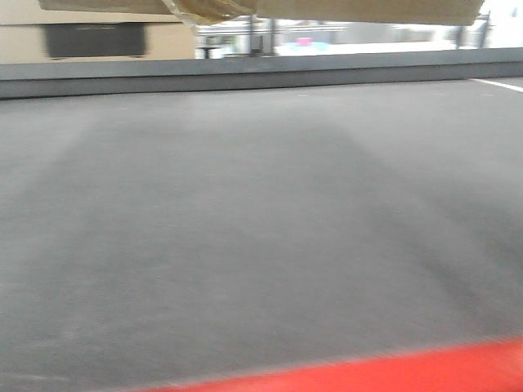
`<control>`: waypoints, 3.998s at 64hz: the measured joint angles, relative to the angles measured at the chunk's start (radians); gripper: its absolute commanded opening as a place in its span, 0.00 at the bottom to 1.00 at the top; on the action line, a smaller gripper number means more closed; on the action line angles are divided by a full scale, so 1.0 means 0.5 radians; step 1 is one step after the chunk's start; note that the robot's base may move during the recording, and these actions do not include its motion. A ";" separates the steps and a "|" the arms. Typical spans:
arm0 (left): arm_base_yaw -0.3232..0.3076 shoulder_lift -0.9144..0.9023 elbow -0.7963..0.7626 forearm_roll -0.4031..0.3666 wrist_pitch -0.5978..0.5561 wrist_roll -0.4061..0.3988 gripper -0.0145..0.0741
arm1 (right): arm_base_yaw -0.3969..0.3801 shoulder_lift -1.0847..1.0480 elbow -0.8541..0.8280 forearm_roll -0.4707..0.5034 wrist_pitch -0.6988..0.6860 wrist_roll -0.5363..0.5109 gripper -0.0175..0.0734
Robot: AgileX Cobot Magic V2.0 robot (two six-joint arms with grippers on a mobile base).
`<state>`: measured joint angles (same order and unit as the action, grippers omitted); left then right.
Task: Stack two boxes on right shelf middle
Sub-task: 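Hold the boxes with both grippers while driving away from the table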
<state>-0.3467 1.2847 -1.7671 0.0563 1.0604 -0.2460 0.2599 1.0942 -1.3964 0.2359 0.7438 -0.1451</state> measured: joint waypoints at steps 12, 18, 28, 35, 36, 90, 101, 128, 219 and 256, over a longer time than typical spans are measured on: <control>0.000 0.003 0.000 0.000 -0.008 0.000 0.04 | 0.000 0.000 0.000 0.000 -0.004 0.000 0.02; 0.000 0.003 0.000 0.000 -0.008 0.000 0.04 | 0.000 0.000 0.000 0.000 -0.004 0.000 0.02; 0.000 0.004 0.000 0.000 -0.012 0.000 0.04 | 0.000 0.000 0.000 -0.003 -0.004 0.000 0.02; 0.000 0.004 0.000 0.000 -0.012 0.000 0.04 | 0.000 0.000 0.000 -0.003 -0.004 0.000 0.02; 0.000 0.004 0.000 0.000 -0.012 0.000 0.04 | 0.000 0.000 0.000 -0.003 -0.004 0.000 0.02; -0.001 0.007 0.000 0.000 -0.019 0.000 0.04 | 0.000 0.000 0.000 -0.011 -0.004 0.000 0.02; -0.001 0.007 0.000 0.000 -0.019 0.000 0.04 | 0.000 0.000 0.000 -0.011 -0.004 0.000 0.02; -0.001 0.007 0.000 0.000 -0.023 0.000 0.04 | 0.000 0.000 0.000 -0.015 -0.004 0.000 0.02; -0.001 0.007 0.000 0.001 -0.026 0.000 0.04 | 0.000 -0.004 0.000 -0.015 -0.004 0.000 0.02; -0.001 0.007 0.000 0.016 -0.034 0.000 0.04 | 0.000 -0.004 0.000 -0.015 -0.004 0.000 0.02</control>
<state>-0.3474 1.2883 -1.7671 0.0644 1.0434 -0.2460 0.2599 1.0920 -1.3964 0.2283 0.7420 -0.1451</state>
